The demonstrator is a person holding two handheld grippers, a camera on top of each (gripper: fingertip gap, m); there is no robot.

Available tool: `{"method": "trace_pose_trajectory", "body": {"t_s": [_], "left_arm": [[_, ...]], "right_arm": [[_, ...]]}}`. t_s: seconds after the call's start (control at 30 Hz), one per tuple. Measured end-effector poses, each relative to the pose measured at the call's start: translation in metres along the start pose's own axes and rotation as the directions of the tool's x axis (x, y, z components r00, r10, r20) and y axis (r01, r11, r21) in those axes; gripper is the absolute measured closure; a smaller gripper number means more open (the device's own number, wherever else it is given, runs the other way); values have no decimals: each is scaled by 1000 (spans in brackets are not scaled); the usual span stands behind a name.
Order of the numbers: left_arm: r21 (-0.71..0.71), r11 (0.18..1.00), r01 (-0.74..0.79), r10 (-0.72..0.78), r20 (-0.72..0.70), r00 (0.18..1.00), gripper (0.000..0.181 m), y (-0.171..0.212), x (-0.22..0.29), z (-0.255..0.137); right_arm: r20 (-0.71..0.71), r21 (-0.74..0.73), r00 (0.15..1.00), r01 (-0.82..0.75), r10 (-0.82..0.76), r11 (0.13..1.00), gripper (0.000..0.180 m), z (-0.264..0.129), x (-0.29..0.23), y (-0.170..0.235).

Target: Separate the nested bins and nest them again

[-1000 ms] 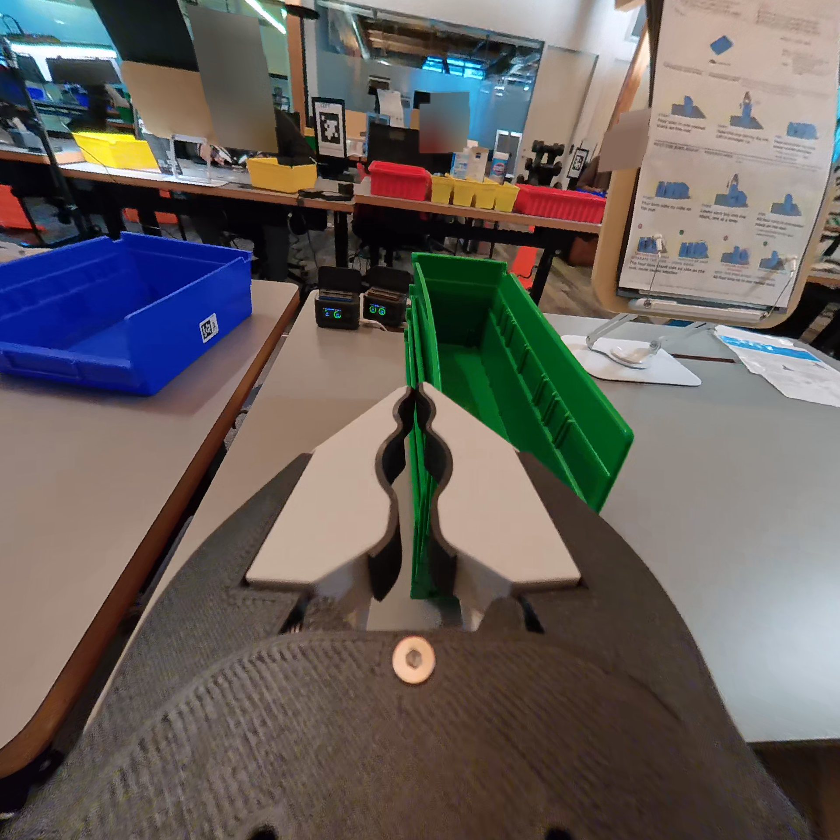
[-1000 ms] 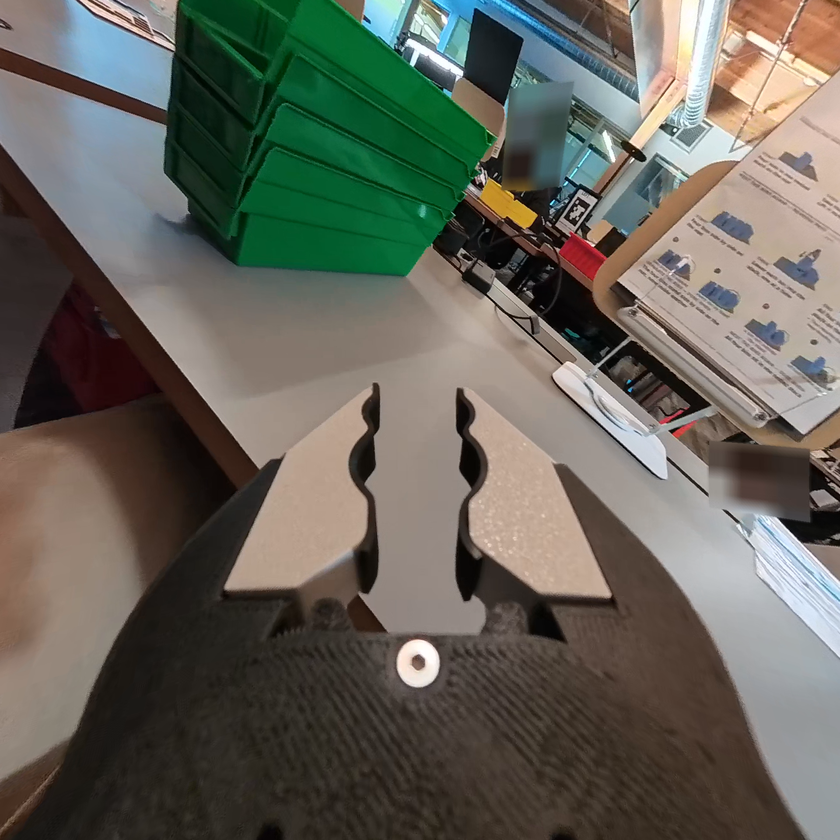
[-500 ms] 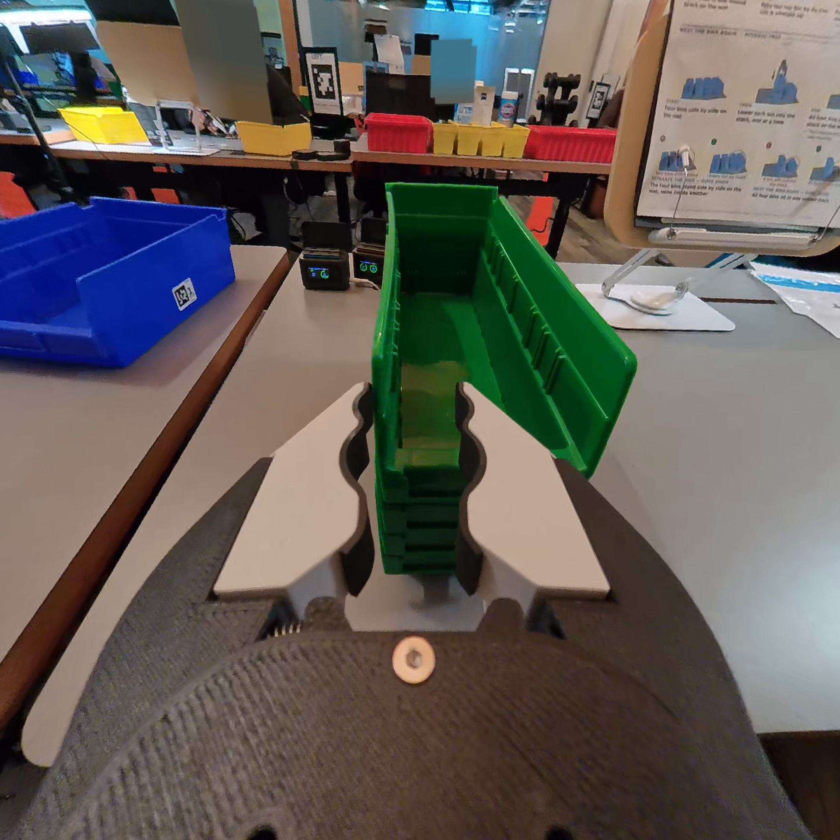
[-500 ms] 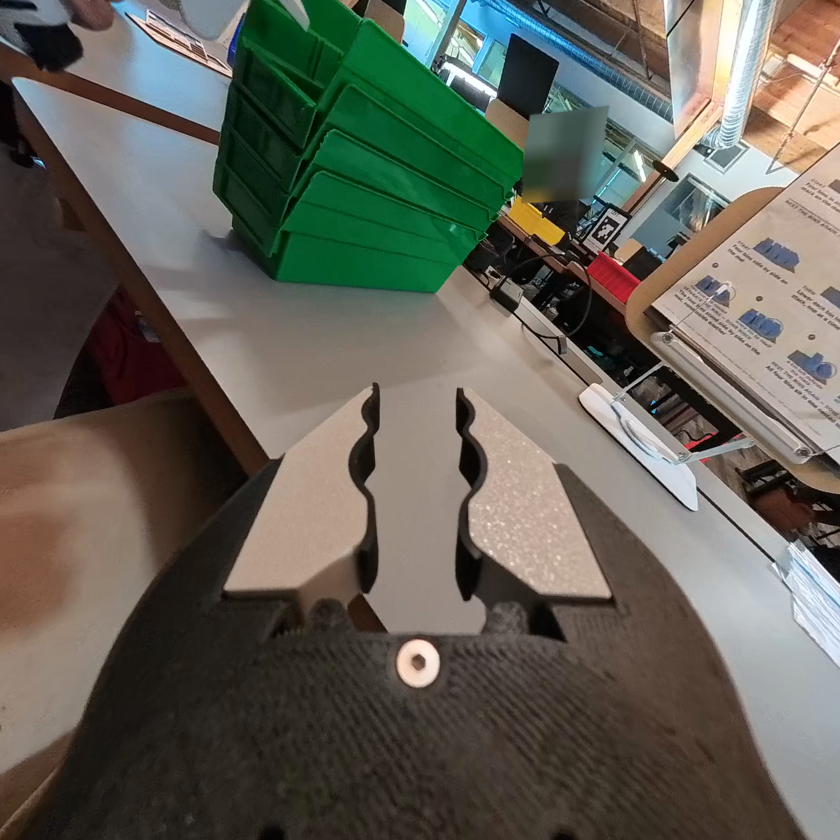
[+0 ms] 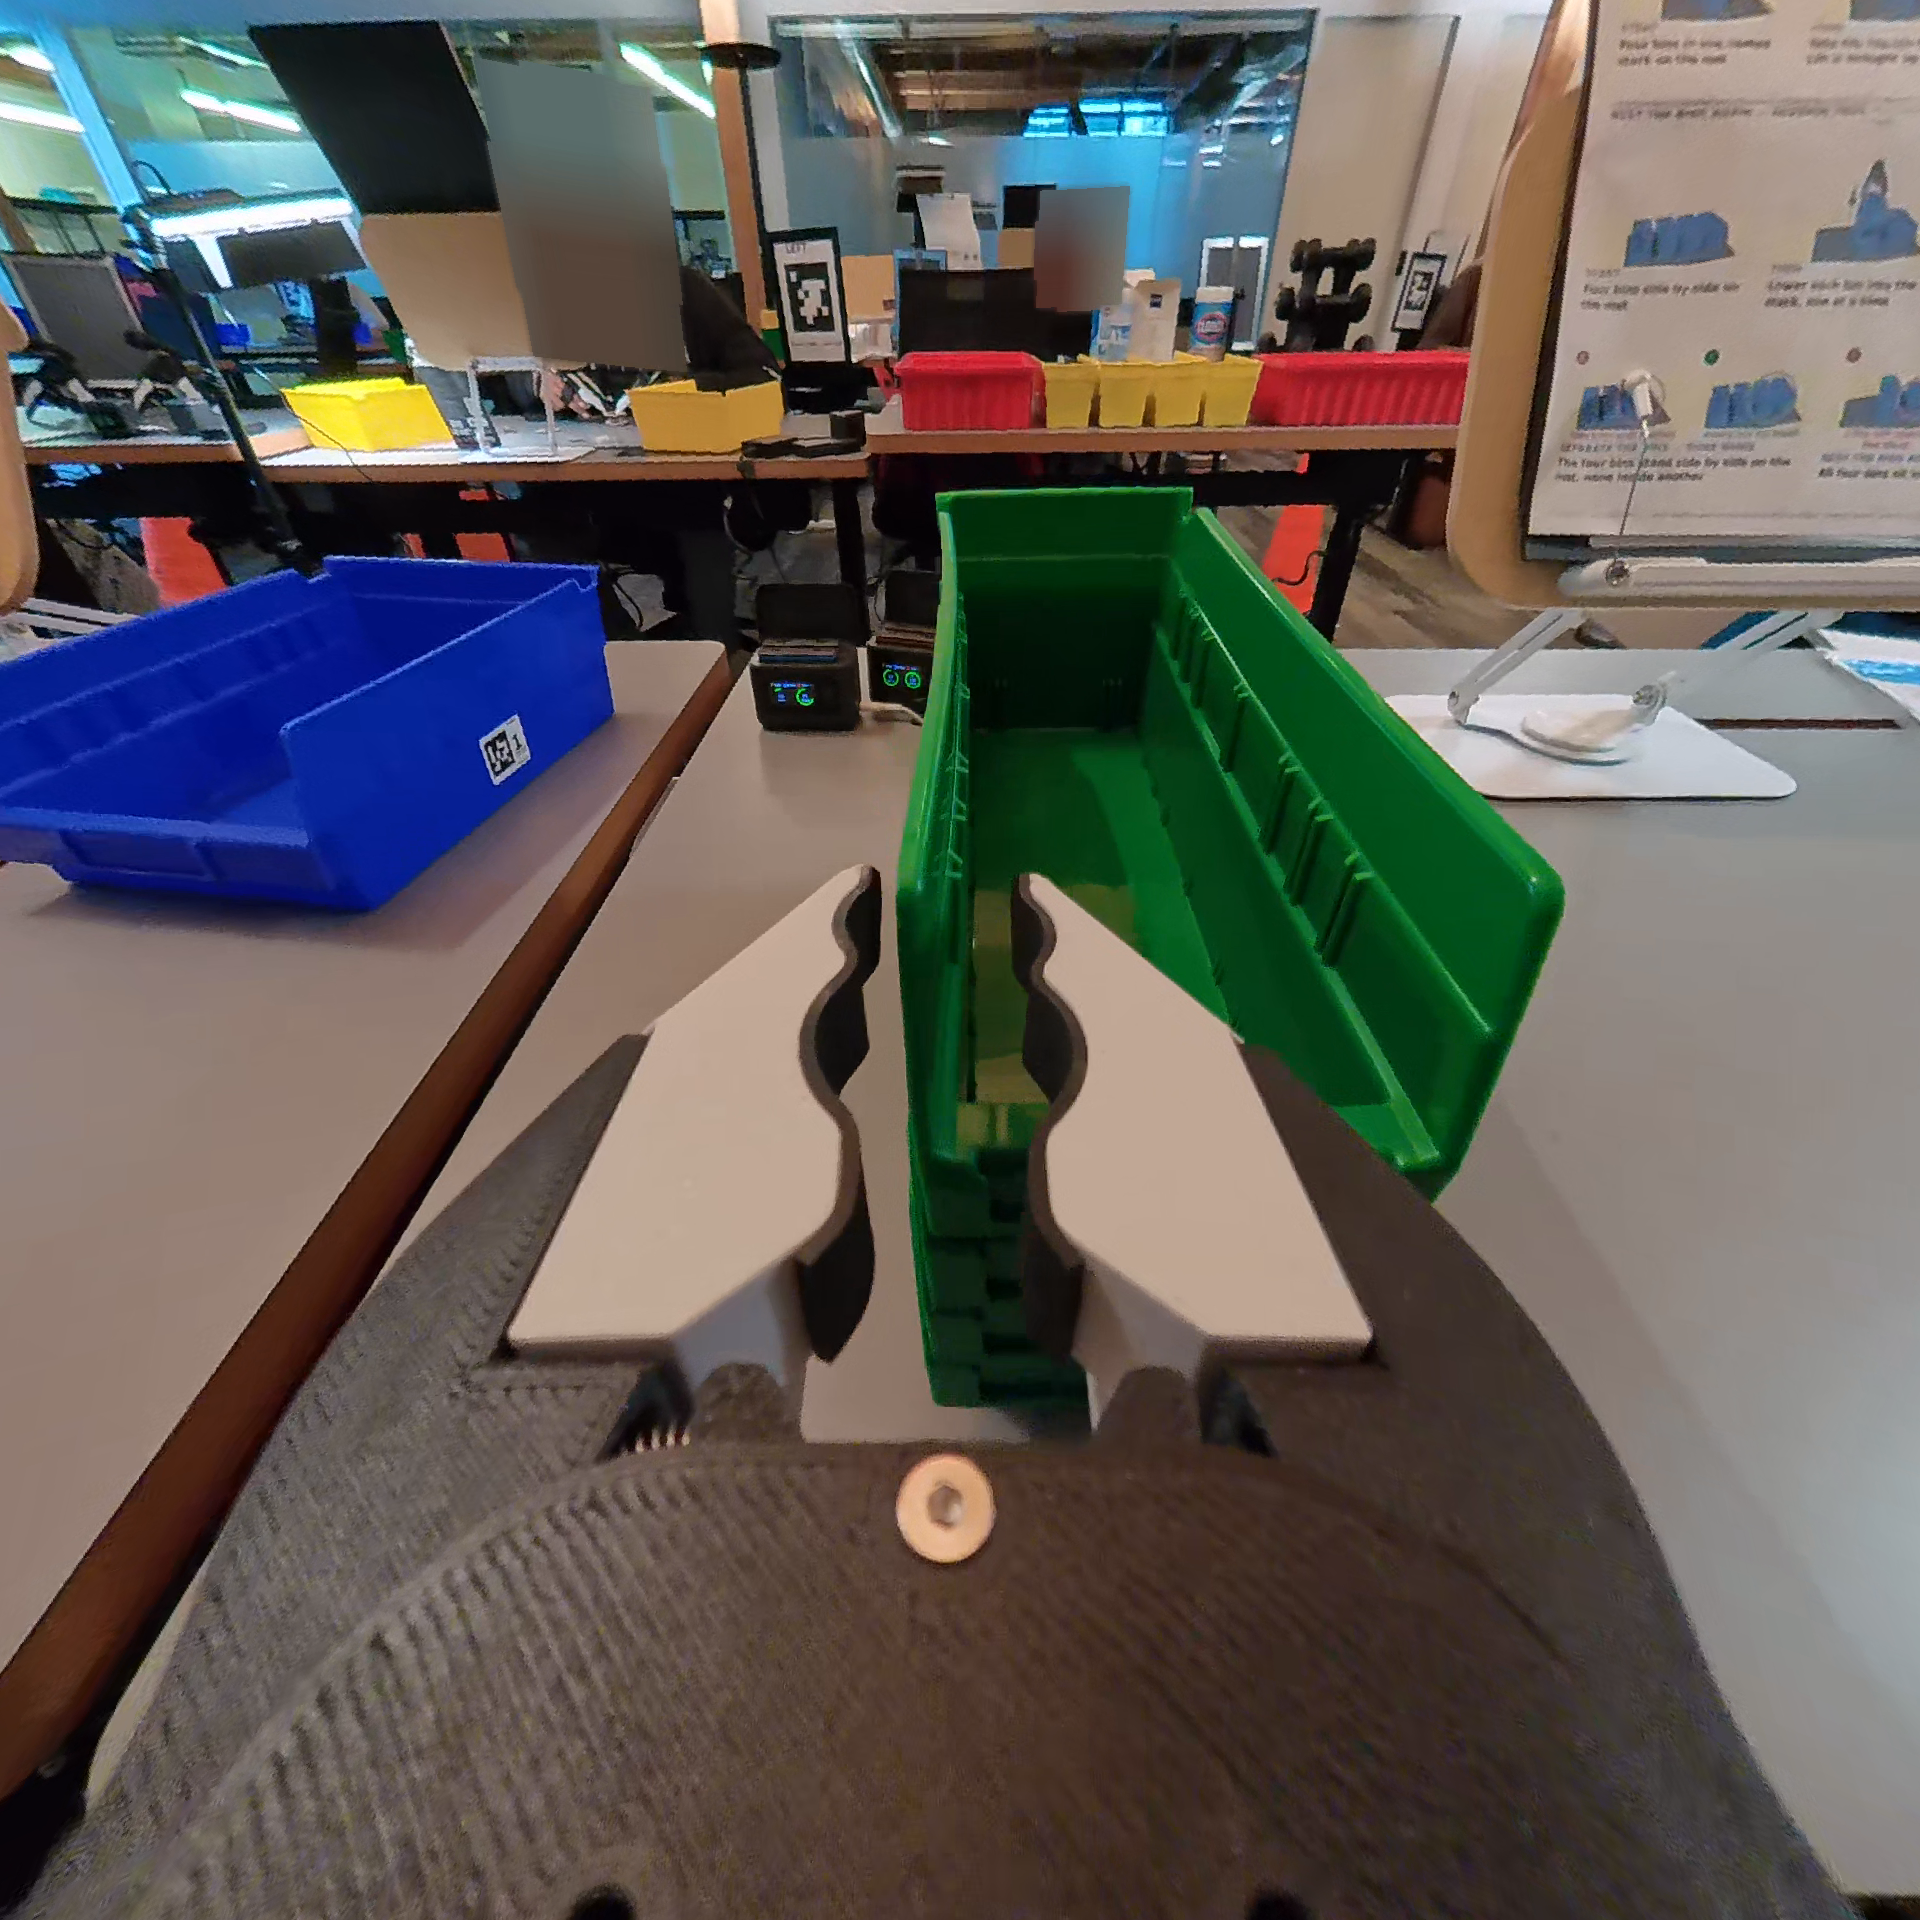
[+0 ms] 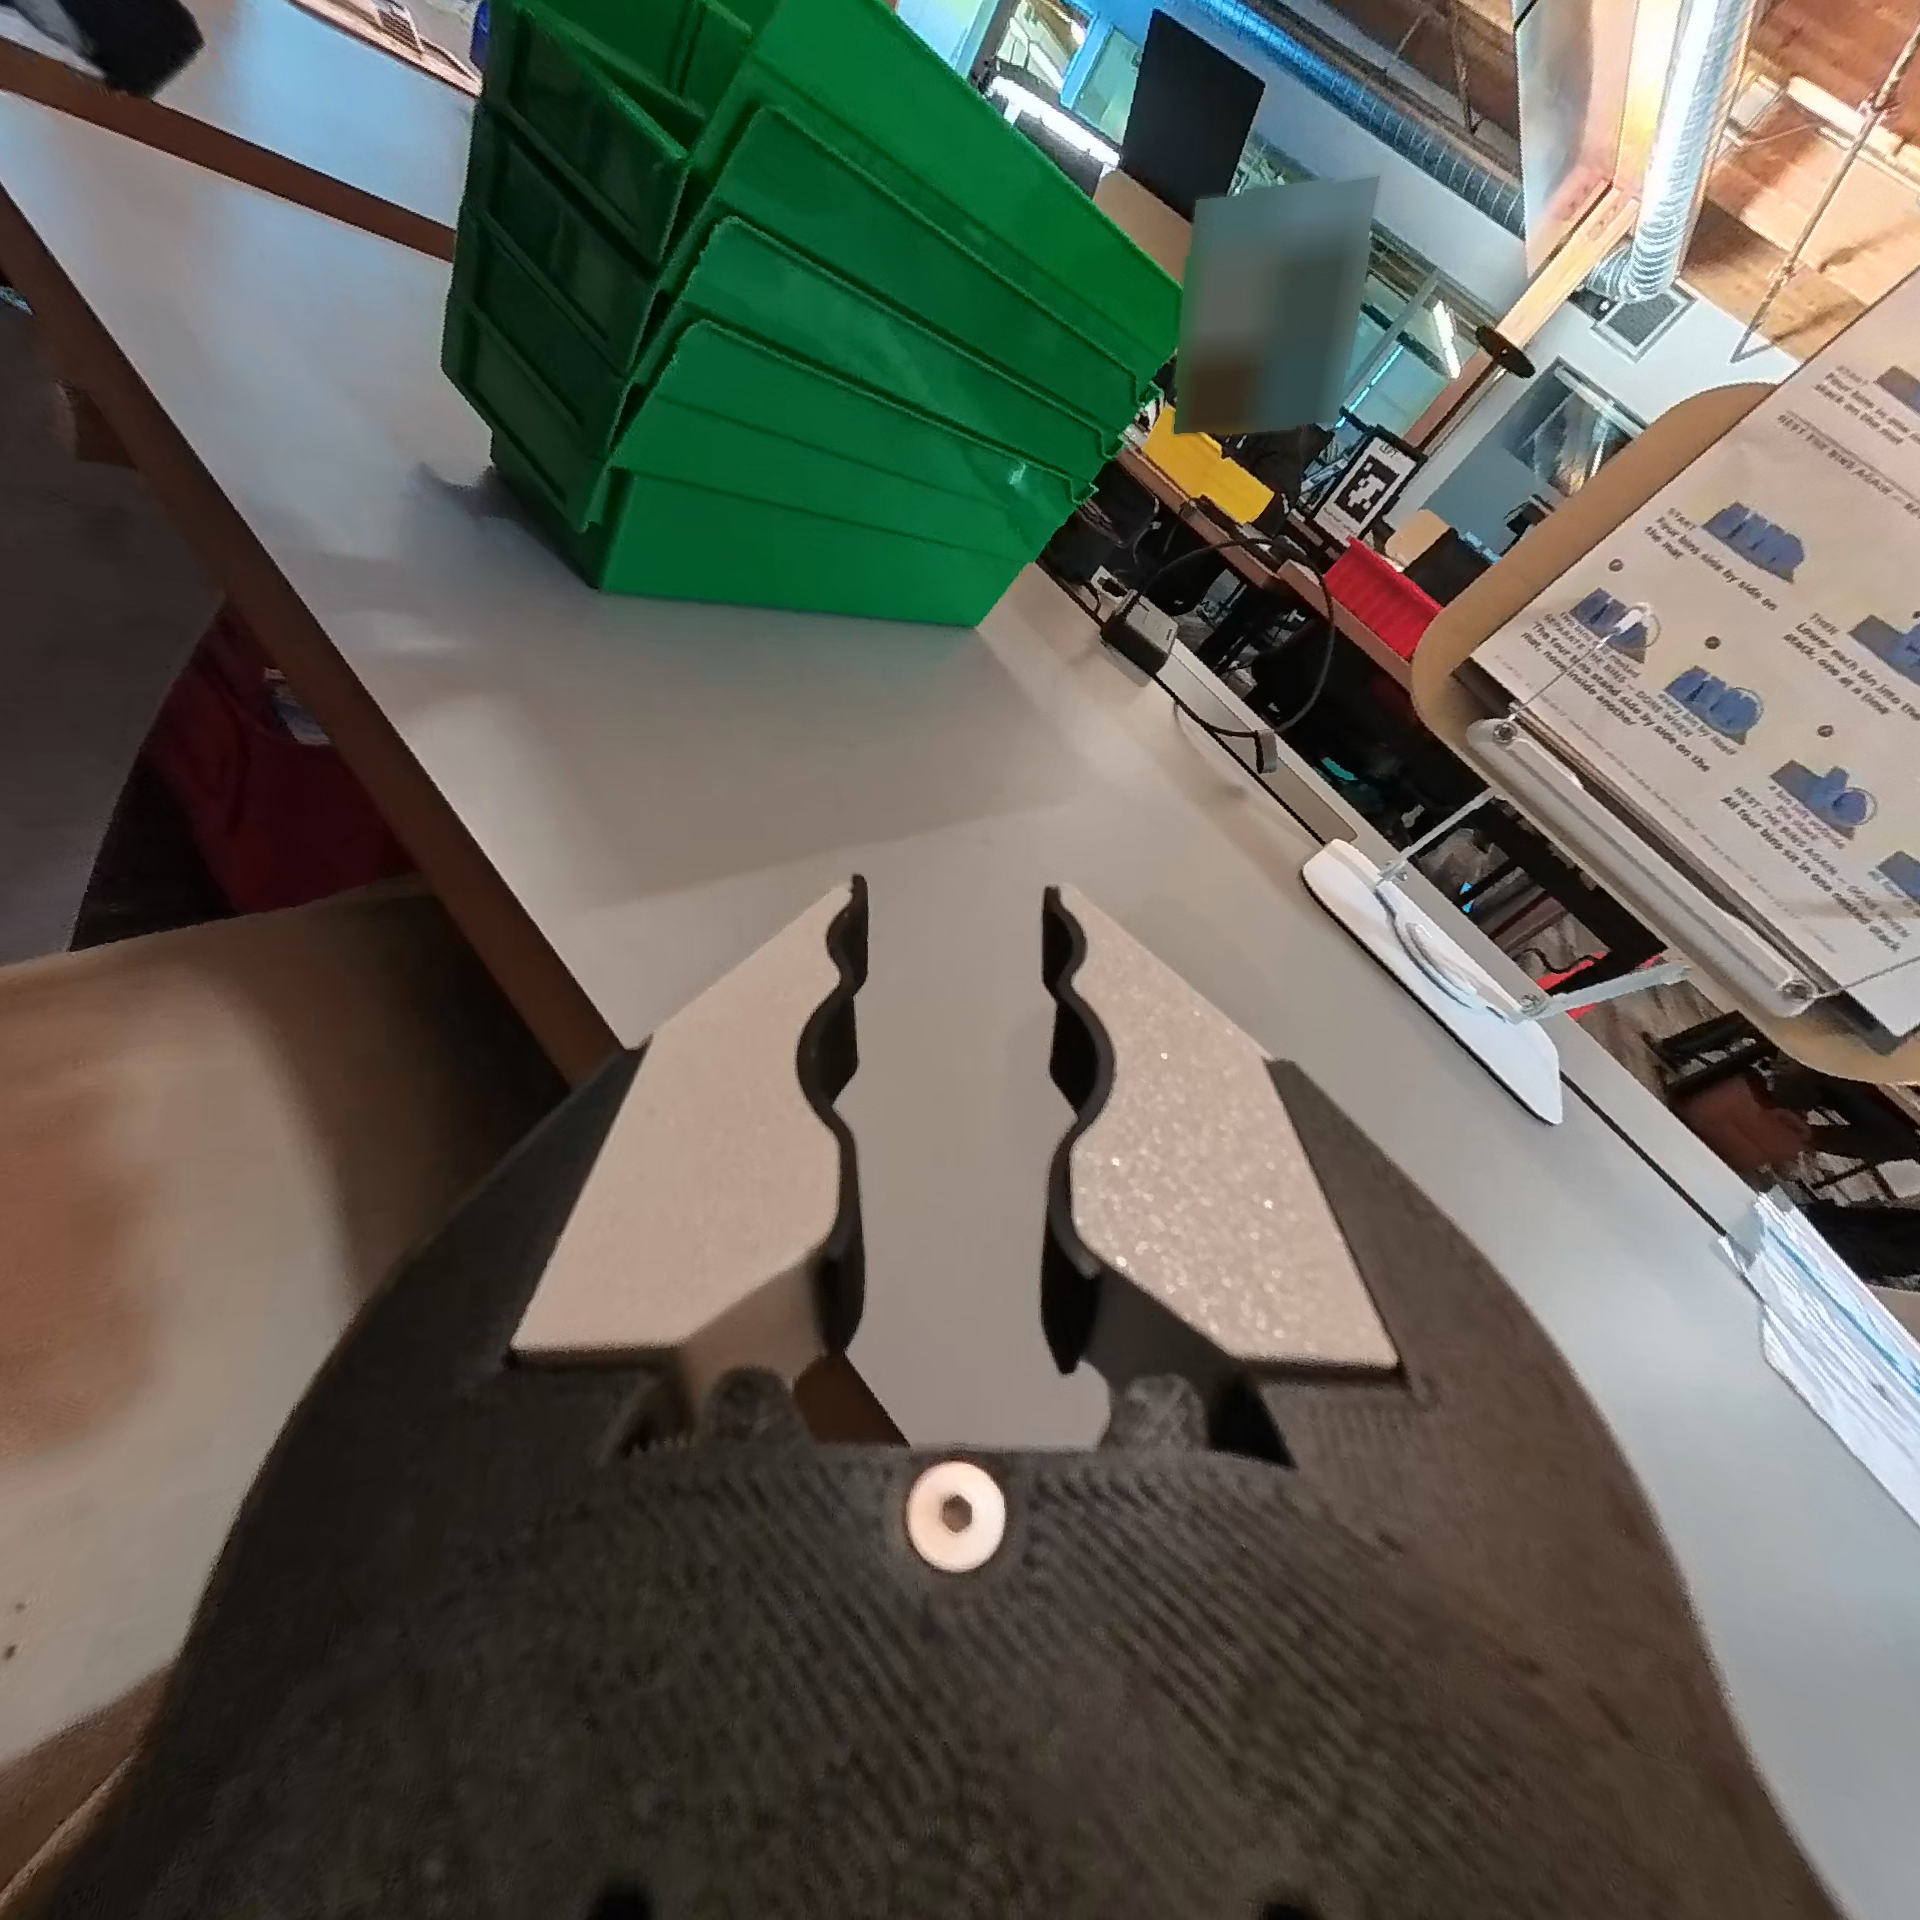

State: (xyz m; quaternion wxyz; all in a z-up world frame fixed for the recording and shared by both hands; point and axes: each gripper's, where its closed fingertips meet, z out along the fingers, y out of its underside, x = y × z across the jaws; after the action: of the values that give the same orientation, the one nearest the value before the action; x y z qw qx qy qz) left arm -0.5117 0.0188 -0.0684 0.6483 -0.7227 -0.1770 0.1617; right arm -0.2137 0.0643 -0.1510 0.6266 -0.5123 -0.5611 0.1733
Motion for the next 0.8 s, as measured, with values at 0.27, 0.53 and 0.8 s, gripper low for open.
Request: {"method": "trace_pose_trajectory", "body": {"t_s": [0.27, 0.53, 0.8], "left_arm": [[-54, 998, 10, -12, -33, 999, 156, 7, 4, 17], [-32, 996, 81, -83, -39, 996, 181, -1, -2, 17], [-17, 995, 102, -102, -24, 994, 181, -6, 0, 15]], "right_arm": [[-50, -33, 999, -14, 12, 999, 147, -7, 13, 10], [-57, -43, 998, -16, 13, 999, 147, -9, 15, 12], [-53, -43, 998, -17, 15, 999, 147, -9, 15, 12]]}}
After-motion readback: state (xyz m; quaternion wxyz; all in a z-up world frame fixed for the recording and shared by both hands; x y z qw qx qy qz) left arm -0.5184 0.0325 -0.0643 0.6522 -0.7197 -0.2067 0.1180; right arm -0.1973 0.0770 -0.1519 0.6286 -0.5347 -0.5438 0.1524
